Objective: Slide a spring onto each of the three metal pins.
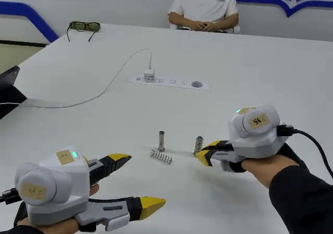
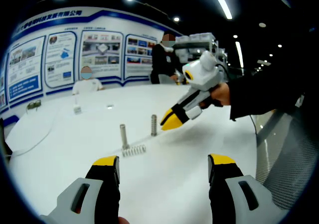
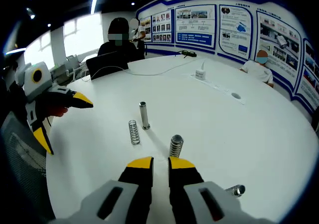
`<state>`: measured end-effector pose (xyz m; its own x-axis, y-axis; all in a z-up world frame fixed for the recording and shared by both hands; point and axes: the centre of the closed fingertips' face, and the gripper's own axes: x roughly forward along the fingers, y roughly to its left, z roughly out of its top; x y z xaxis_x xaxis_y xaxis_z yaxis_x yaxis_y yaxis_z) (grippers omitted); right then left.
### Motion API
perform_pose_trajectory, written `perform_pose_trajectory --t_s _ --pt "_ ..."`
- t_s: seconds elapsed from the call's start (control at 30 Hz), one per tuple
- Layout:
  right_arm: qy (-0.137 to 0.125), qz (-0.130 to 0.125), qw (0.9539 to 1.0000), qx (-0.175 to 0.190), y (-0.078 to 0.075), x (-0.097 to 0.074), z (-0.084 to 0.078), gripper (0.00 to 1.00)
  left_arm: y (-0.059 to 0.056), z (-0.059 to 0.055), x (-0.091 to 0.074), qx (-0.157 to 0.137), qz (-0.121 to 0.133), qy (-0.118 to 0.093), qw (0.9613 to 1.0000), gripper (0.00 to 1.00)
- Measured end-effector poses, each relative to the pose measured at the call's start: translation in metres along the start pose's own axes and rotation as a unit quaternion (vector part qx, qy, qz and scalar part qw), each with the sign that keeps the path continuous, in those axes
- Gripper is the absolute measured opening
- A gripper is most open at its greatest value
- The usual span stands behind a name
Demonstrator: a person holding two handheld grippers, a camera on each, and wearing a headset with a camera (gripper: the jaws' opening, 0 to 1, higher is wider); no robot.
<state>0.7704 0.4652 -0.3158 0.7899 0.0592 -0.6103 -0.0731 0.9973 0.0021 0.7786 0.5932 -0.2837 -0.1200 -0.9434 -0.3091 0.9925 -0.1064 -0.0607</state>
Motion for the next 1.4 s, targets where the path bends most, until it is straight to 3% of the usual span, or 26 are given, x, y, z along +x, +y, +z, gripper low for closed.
perform_pose_trajectory --t_s 0.73,1.4 --pt "-0.003 0.031 0.9990 -0.031 0.026 0.016 0.017 0.13 0.000 0.001 0.000 0.002 0.001 0.001 1.0000 0.73" --pt "0.011 0.054 0.9974 -0.046 0.038 0.035 0.015 0.14 -0.001 -0.002 0.000 -0.001 0.001 0.007 1.0000 0.73"
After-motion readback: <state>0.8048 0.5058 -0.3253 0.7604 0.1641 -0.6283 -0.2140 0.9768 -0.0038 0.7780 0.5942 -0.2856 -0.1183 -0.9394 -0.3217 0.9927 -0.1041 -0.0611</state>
